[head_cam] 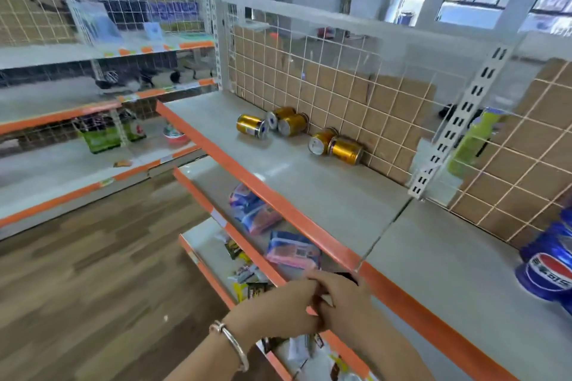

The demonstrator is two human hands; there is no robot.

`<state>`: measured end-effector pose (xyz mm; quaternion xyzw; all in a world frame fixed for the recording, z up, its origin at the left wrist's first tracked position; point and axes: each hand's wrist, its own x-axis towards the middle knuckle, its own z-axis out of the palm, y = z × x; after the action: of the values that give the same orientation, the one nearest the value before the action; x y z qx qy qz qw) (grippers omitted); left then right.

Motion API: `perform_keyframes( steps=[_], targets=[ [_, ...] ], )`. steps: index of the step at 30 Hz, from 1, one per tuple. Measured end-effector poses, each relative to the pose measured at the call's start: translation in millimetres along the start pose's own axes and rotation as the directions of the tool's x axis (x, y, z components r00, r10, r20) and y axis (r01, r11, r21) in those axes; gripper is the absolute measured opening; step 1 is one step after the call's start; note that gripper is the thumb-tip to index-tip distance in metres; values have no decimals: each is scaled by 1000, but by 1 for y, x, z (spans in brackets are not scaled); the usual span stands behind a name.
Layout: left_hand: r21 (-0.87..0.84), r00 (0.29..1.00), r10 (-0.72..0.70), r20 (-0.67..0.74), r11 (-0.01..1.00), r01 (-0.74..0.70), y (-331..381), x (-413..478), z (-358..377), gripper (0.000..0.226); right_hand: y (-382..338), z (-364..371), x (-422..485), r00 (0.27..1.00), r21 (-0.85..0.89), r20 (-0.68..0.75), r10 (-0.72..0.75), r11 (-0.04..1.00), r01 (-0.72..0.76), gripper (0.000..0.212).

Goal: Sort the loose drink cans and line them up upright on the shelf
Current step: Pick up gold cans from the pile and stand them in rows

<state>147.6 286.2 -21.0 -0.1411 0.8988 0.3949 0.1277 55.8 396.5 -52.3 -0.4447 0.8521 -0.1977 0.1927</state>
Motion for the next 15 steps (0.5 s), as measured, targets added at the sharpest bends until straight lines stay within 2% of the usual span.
perform_keyframes(
  steps=[2, 5, 6, 9, 10, 15],
  targets=[
    [-66, 999, -2, -37, 998, -1, 7, 8, -14, 43, 3, -8, 17, 1000, -41, -24, -6, 999, 5, 57],
    [-146, 997, -13, -73, 989, 2, 10, 24, -35, 45, 10, -22, 51, 999, 10, -19, 32, 999, -32, 67],
    [-147, 996, 0, -92, 989, -13, 7, 35, -44, 47, 15, -26, 68, 999, 3, -38, 35, 999, -35, 67],
    [-161, 991, -5, -136, 987, -17, -15, 77, -64, 55, 33, -39, 117, 995, -42, -95, 42, 998, -46, 46],
    [-171, 988, -8, -156, 985, -19, -24, 91, -69, 58, 40, -44, 131, 993, -61, -109, 44, 997, -51, 45],
    [-177, 947, -40, -319, 984, -18, -55, 152, -97, 55, 68, -80, 196, 981, -195, -86, 174, 963, -187, 56]
  ],
)
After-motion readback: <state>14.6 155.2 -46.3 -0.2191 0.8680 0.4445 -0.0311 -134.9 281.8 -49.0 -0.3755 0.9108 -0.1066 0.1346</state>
